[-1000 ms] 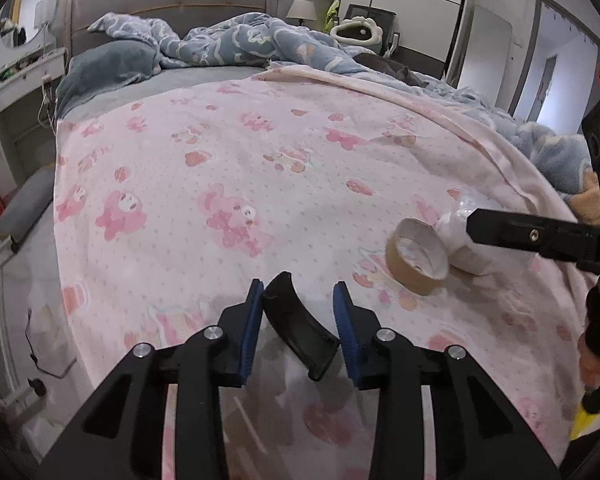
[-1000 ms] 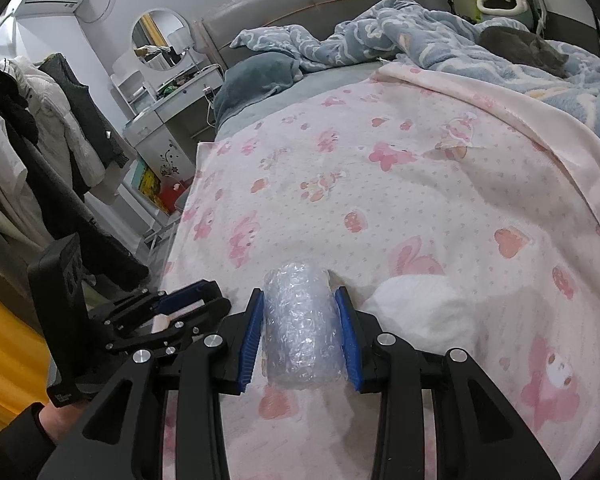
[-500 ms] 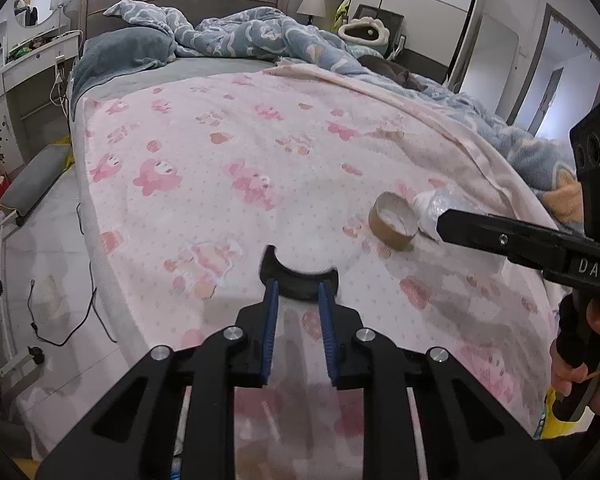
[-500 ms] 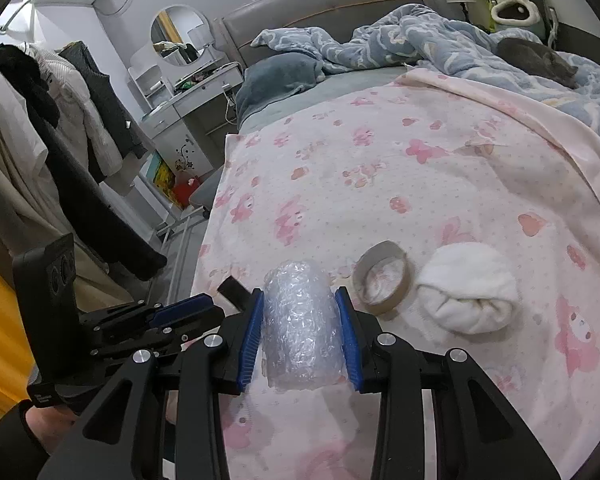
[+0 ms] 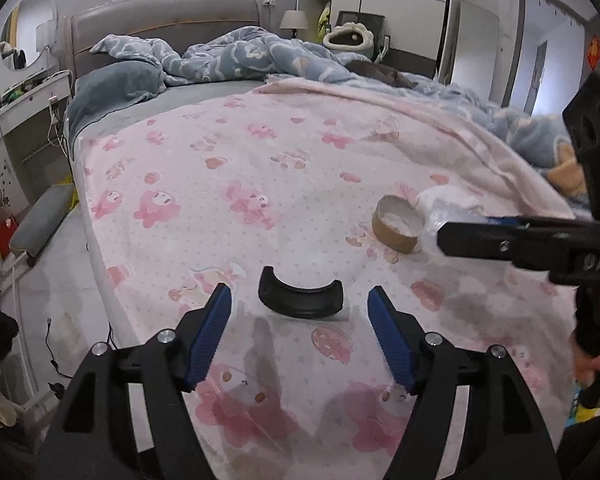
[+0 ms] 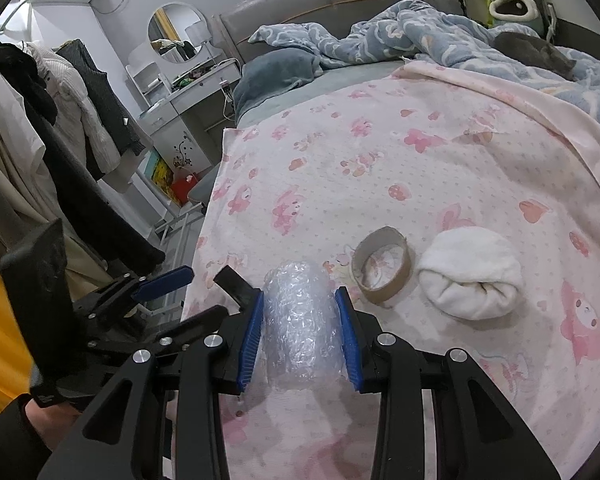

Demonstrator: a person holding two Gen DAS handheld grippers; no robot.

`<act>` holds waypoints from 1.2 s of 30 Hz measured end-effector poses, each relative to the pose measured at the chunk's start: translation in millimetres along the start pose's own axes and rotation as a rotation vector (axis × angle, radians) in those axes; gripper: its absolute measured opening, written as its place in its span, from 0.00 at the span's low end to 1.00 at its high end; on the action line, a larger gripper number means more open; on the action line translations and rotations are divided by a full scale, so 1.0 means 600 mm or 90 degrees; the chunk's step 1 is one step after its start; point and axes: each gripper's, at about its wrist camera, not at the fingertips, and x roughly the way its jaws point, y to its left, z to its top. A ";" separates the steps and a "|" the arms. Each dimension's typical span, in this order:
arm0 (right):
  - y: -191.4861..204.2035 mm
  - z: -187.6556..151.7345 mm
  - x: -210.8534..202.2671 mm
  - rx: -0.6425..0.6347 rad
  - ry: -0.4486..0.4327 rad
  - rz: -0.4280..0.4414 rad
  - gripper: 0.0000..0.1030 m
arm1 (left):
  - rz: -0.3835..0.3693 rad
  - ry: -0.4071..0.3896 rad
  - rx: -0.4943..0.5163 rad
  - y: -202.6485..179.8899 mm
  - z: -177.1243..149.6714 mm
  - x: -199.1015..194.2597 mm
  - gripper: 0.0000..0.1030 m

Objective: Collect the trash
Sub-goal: 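Carry the black clip and bubble wrap over the green trash bin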

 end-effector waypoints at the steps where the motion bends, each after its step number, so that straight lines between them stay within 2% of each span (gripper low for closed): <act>1: -0.005 0.000 -0.002 0.001 0.000 -0.002 0.36 | 0.004 0.002 0.003 -0.001 0.000 0.004 0.71; 8: -0.029 -0.008 -0.016 0.004 0.003 -0.008 0.36 | 0.040 0.021 0.021 -0.013 0.000 0.034 0.69; 11: -0.038 -0.012 -0.023 0.008 0.005 -0.009 0.36 | 0.034 0.034 0.002 -0.014 0.000 0.045 0.51; 15: -0.038 -0.016 -0.036 0.002 0.002 -0.010 0.36 | 0.050 0.042 0.015 -0.025 -0.003 0.048 0.47; 21: -0.031 -0.021 -0.038 -0.016 0.014 -0.004 0.36 | 0.010 0.042 -0.011 -0.030 -0.001 0.016 0.47; 26: -0.012 -0.021 -0.034 -0.032 0.018 0.003 0.36 | -0.017 0.063 -0.045 -0.025 -0.011 0.001 0.47; 29: 0.002 -0.020 -0.028 -0.034 0.020 0.008 0.36 | -0.022 0.087 -0.071 -0.020 -0.025 -0.005 0.47; 36: 0.050 -0.028 -0.012 -0.056 0.029 0.024 0.36 | 0.000 0.094 -0.060 -0.010 -0.052 -0.044 0.47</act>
